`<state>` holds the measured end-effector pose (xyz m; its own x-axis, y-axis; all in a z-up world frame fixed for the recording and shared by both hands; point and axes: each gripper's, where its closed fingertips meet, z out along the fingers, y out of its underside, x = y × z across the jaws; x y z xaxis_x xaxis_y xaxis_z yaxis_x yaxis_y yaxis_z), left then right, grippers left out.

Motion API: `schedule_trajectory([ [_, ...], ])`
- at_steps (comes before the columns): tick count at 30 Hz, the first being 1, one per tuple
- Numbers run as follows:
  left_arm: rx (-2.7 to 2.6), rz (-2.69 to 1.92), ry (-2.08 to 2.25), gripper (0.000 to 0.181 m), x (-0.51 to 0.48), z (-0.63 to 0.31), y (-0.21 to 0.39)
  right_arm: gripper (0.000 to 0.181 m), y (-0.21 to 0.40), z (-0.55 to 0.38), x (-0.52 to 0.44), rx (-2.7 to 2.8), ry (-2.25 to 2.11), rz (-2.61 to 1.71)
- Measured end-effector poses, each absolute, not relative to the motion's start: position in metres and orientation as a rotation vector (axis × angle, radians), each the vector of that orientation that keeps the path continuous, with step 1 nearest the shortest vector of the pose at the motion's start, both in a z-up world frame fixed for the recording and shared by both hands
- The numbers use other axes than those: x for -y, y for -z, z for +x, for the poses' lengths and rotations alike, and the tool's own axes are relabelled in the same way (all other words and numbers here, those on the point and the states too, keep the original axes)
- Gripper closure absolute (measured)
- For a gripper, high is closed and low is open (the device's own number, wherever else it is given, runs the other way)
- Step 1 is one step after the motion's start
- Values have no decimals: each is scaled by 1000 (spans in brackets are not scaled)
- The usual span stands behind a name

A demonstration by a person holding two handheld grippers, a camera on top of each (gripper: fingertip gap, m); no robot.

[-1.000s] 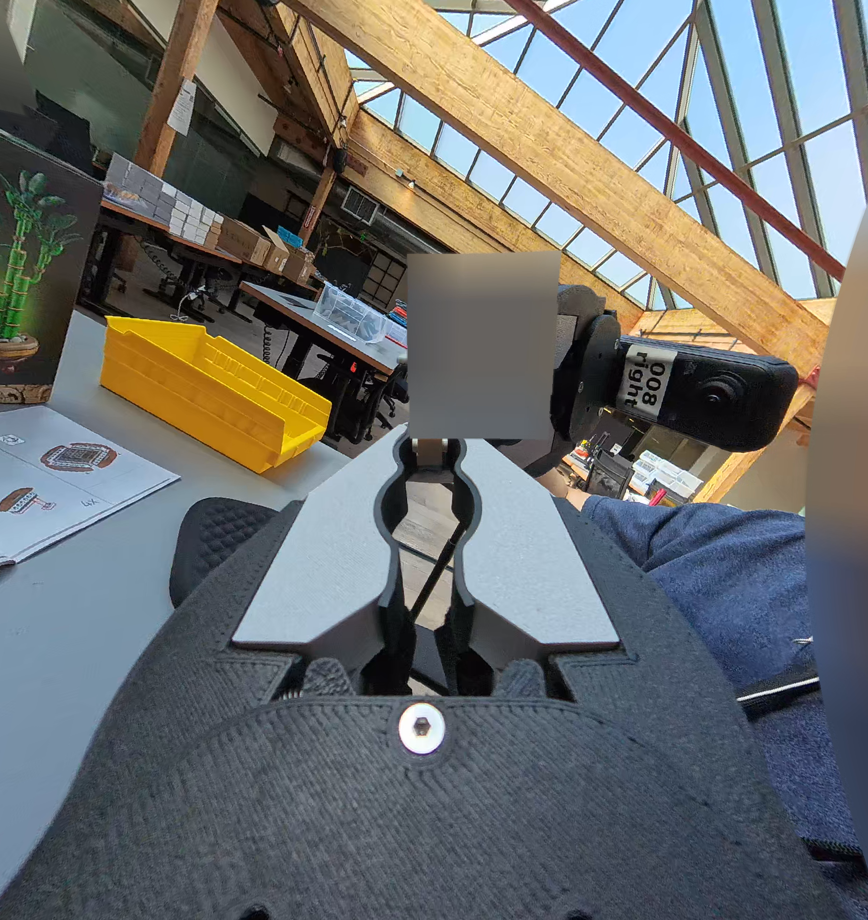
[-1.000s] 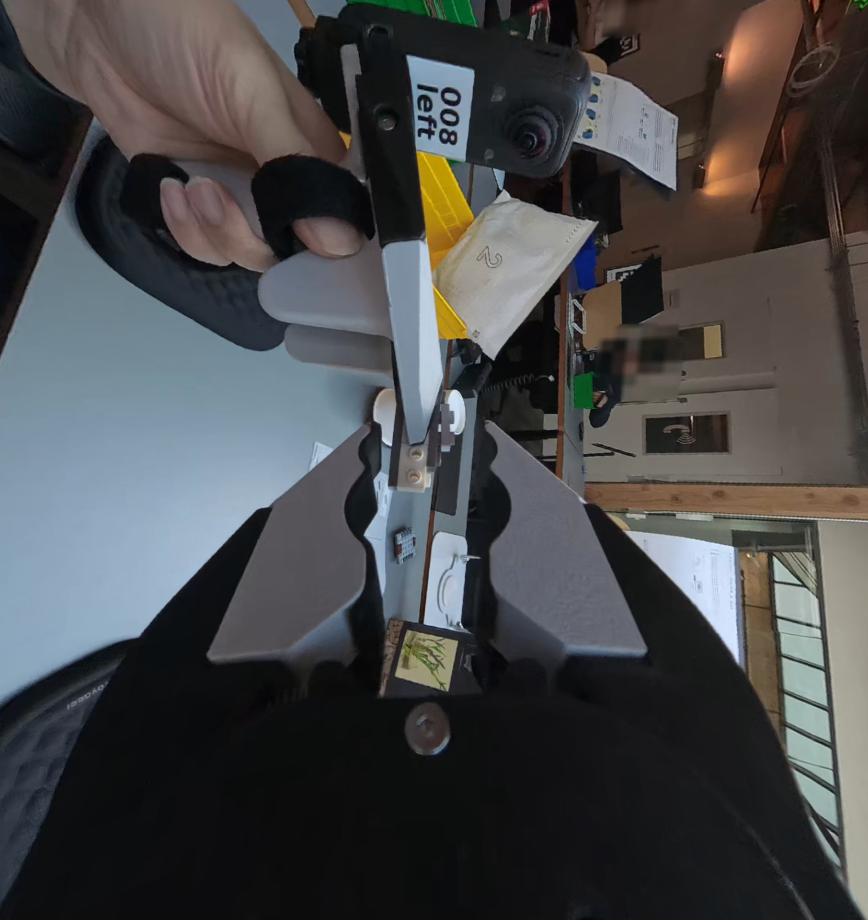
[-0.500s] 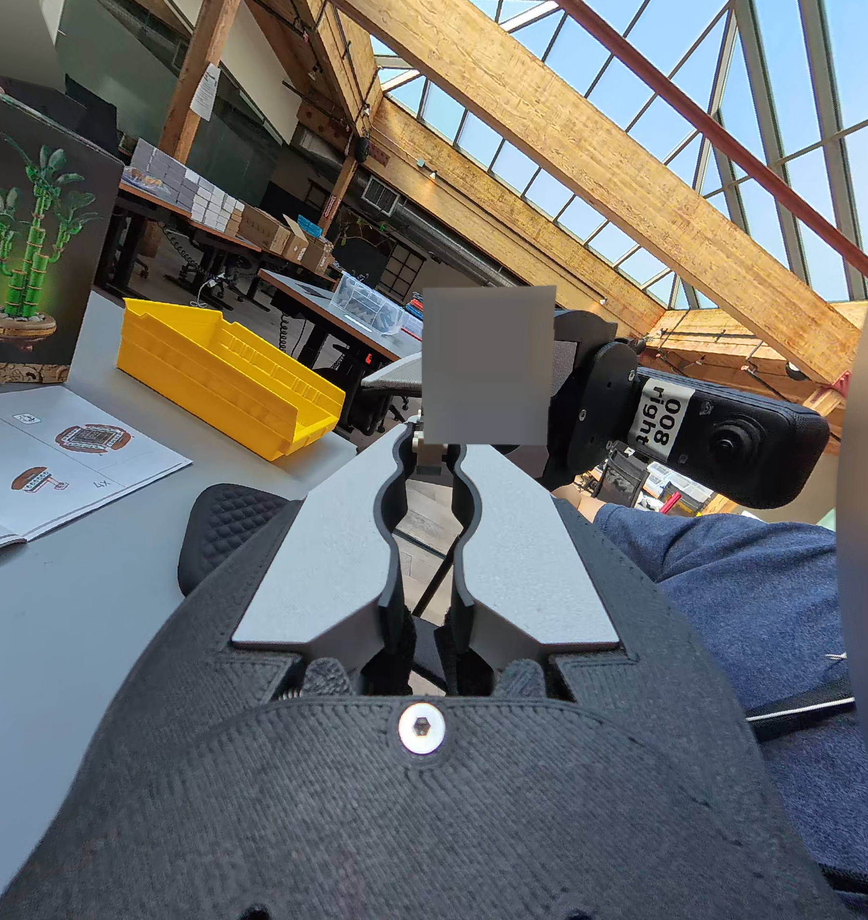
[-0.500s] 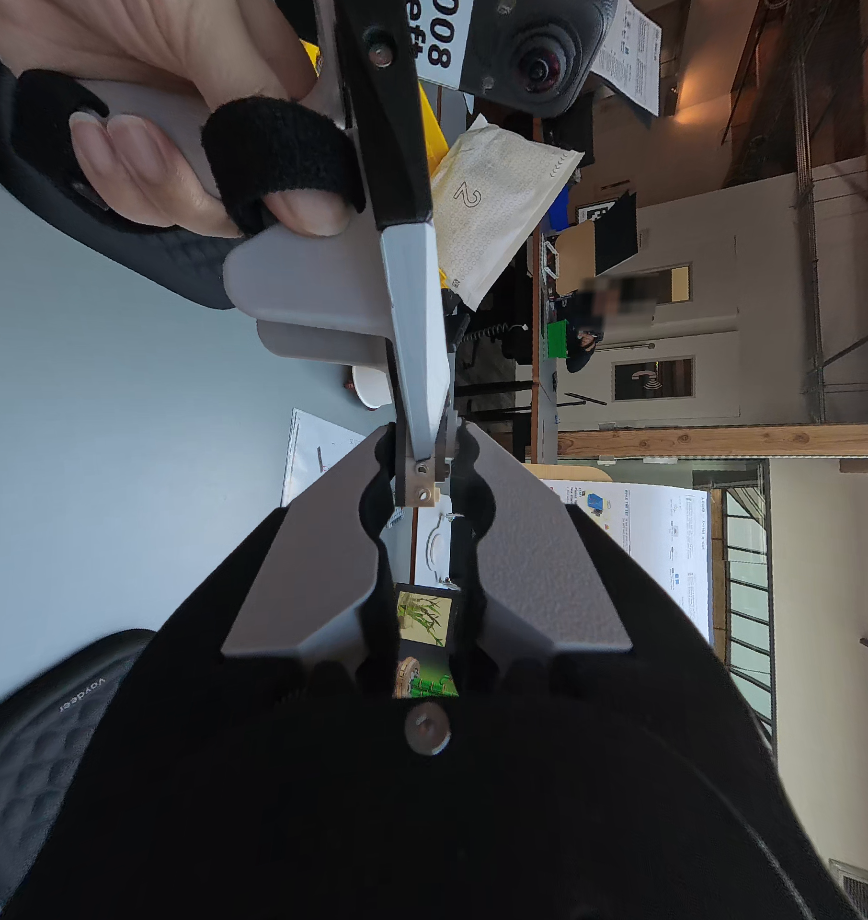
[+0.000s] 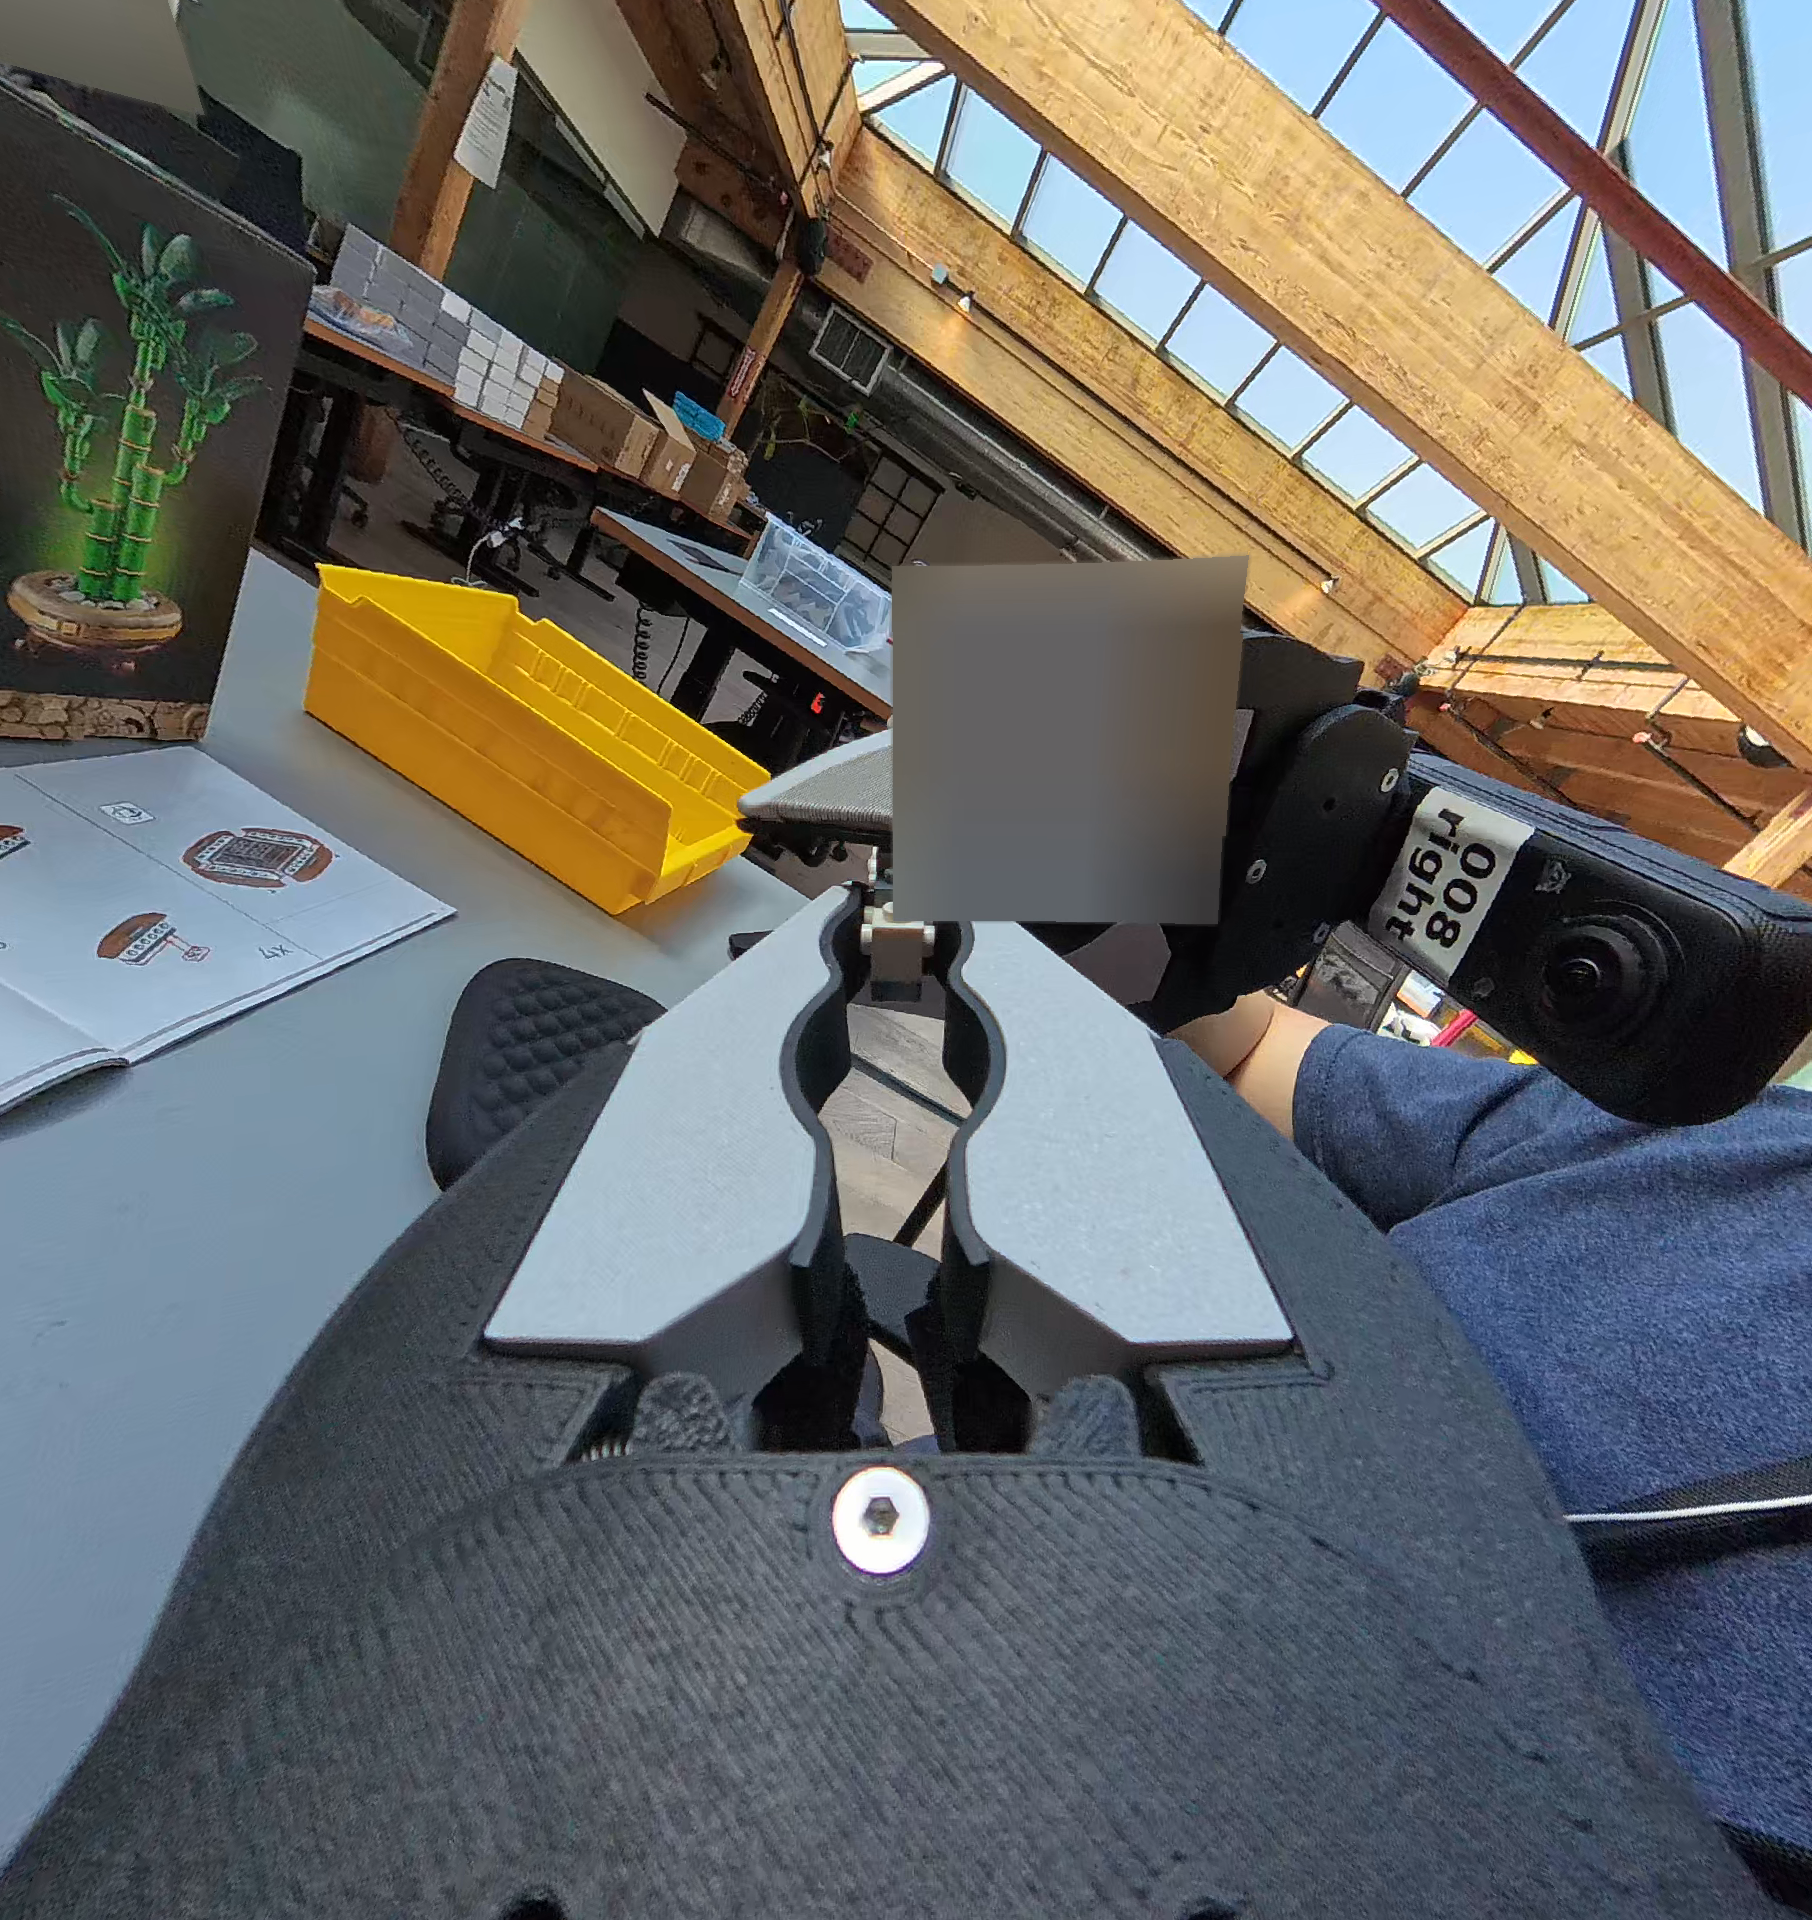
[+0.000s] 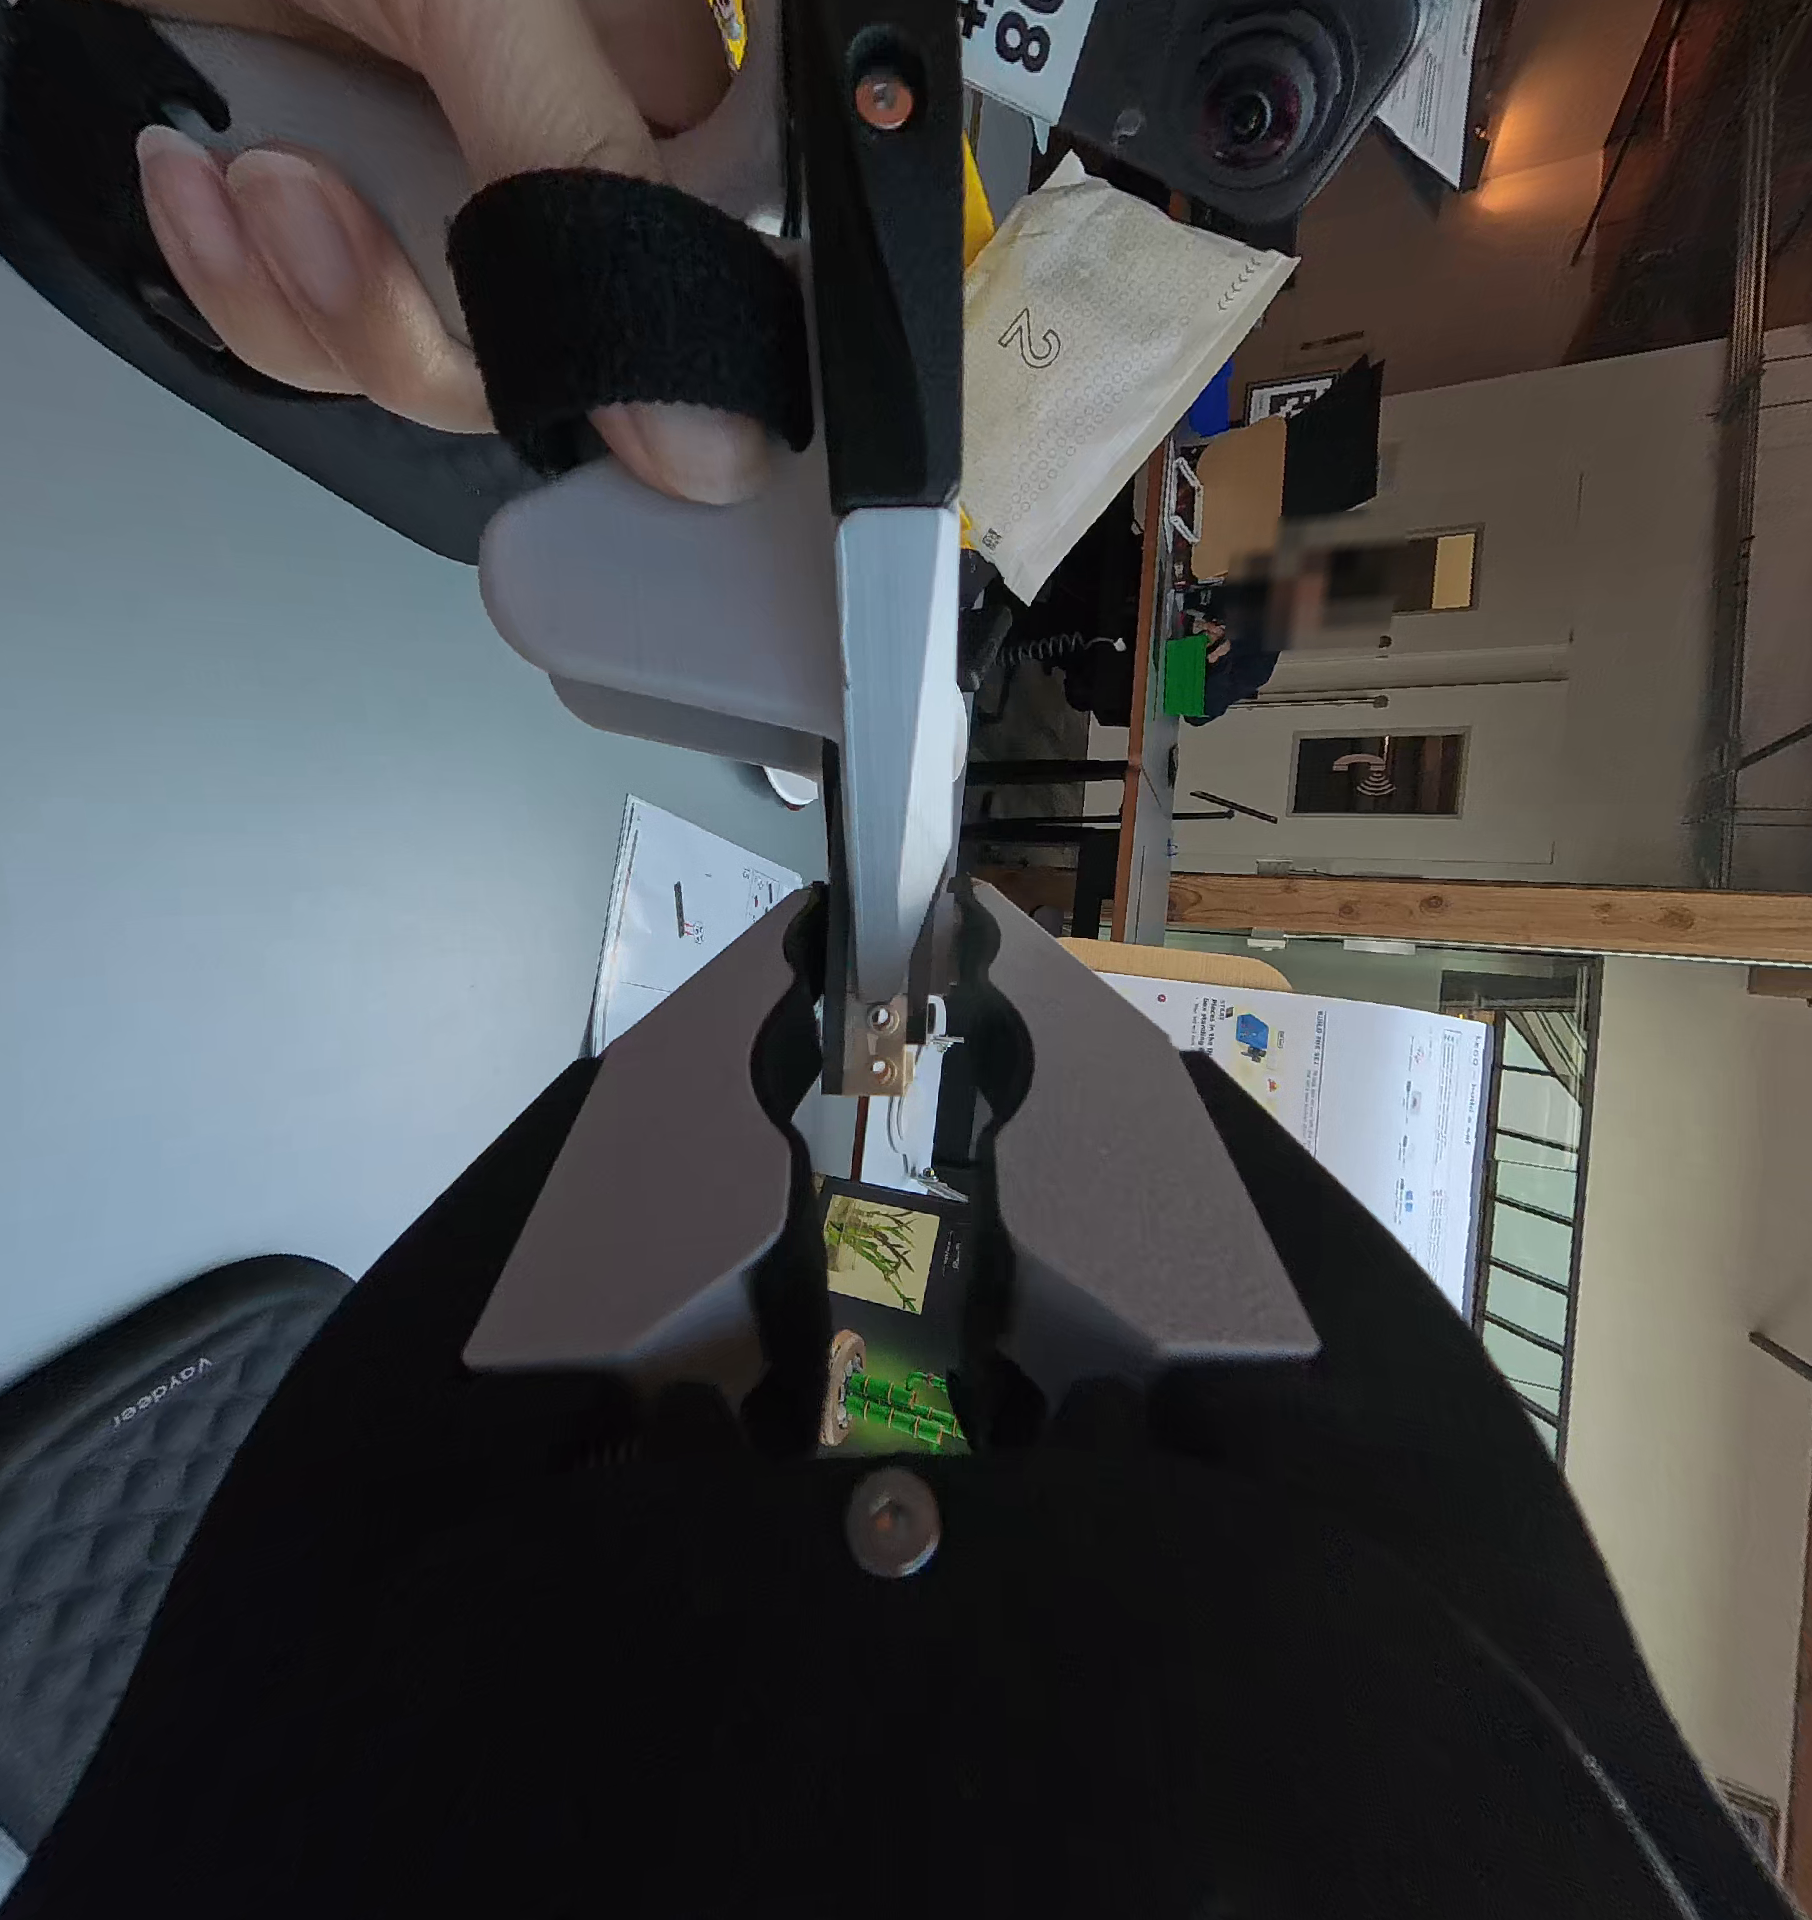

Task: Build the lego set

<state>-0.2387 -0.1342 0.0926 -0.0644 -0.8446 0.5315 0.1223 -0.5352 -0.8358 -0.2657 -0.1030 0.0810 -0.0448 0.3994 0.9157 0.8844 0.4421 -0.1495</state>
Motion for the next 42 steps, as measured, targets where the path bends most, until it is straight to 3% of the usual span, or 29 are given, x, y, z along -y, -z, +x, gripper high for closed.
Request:
schedule_trajectory([
  [14, -817, -1456, 1710, 172, 133, -239, -95, 160, -83, -265, 100, 1523, 448, -1200],
  [17, -802, -1426, 1716, 154, 130, -245, -96, 159, -87, -261, 102, 1491, 422, -1236],
  [24, -824, -1430, 1763, 153, 132, -254, -95, 159, -86, -259, 104, 1468, 391, -1250],
  [26, -826, -1418, 1771, 172, 133, -252, -96, 159, -84, -259, 103, 1474, 429, -1236],
  [42, -793, -1444, 1657, 172, 128, -250, -95, 159, -85, -260, 94, 1389, 472, -1267],
])
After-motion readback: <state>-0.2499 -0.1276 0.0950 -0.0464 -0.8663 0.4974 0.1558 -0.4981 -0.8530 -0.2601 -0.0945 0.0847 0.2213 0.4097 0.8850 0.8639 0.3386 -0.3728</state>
